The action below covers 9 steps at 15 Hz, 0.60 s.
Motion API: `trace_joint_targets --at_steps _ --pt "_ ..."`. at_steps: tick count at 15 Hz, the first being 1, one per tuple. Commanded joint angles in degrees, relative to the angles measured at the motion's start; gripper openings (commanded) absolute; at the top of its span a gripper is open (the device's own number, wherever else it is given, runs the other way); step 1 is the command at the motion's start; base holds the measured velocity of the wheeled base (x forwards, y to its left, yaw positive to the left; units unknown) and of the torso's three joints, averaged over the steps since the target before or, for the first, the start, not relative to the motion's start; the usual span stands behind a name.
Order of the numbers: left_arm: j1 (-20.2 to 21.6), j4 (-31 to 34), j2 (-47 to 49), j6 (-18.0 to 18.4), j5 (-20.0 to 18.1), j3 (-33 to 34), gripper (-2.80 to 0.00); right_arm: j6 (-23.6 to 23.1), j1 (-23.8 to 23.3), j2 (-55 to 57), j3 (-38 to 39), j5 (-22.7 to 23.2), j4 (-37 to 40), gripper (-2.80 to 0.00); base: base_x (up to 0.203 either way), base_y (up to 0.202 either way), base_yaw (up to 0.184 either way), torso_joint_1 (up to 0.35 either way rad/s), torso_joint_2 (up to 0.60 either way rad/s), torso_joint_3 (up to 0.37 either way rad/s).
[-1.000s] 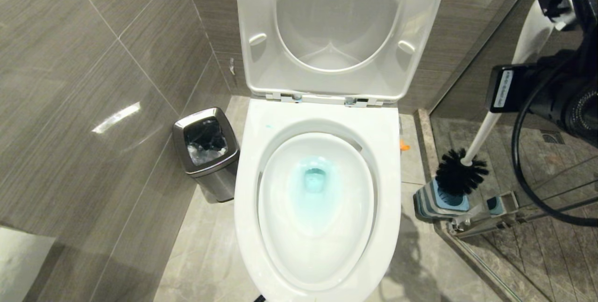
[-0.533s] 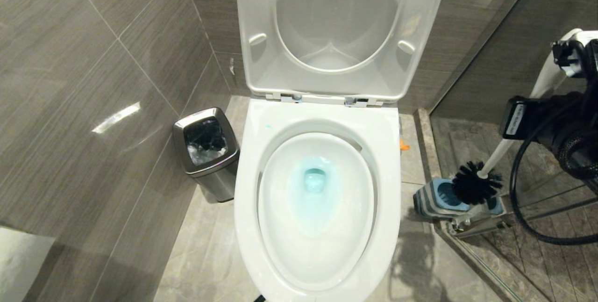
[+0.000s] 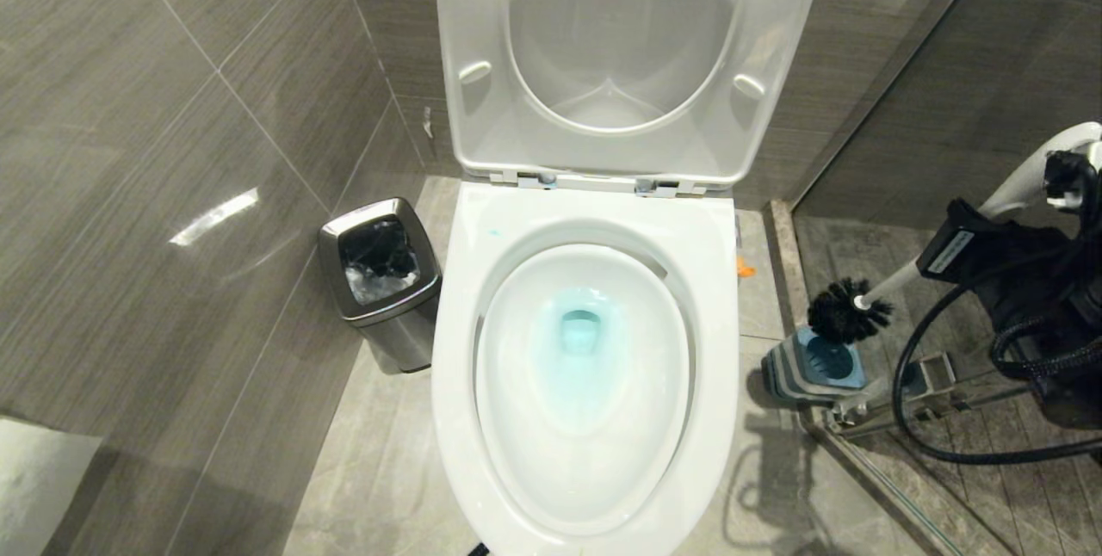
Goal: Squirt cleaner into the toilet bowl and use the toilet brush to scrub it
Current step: Put the toilet brush back
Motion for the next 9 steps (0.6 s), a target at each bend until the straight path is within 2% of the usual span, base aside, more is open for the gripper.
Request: trace_joint_targets --at_steps 1,4,6,9 --pt "0.02 0.02 -0.03 -0.03 0.04 0.02 -2.8 0.17 -3.1 4.07 3.79 4.2 -5.56 -2.8 0.0 0.0 0.0 0.0 0.0 0.0" --pt "0.02 0.02 -0.03 -0.03 0.04 0.02 -2.8 1.26 -8.52 7.53 5.98 7.31 -9.44 -2.8 0.0 0.0 0.0 0.0 0.0 0.0" --pt "0.02 0.02 -0.03 -0.03 0.04 0.02 -2.8 1.83 -10.53 10.44 8.39 7.53 -12.06 -2.8 0.0 0.0 0.0 0.0 0.0 0.0" --pt "0.02 0.02 -0.03 -0.03 0.04 0.02 -2.8 5.73 -12.17 14.57 9.79 7.56 -13.23 -2.8 0.0 0.0 0.0 0.0 0.0 0.0"
